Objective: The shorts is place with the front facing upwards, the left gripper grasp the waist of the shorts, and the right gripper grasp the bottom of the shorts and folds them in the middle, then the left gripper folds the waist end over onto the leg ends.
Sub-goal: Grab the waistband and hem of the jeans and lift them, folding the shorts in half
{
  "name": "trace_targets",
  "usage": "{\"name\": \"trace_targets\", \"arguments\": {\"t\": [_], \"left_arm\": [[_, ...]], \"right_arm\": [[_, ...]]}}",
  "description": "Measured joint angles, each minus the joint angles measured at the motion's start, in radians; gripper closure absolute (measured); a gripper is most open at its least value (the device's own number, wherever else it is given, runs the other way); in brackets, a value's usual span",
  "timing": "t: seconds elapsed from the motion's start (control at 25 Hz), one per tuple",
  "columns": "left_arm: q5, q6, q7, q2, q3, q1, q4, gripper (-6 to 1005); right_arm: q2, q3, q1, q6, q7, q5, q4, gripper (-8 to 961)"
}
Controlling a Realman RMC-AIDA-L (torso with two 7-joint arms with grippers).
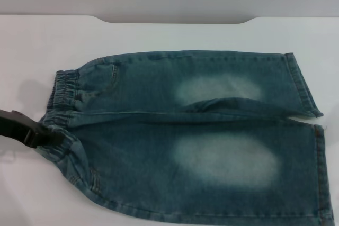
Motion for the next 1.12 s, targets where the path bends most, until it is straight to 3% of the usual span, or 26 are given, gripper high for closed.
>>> {"name": "trace_targets", "arguments": {"t": [1.12], "left_arm": [[0.007,0.014,-0.001,-0.017,0.000,-0.005,0.017,952]], "right_arm": [[0.003,-0.029,0.019,0.090,0.016,-0.059,0.171,465]]}}
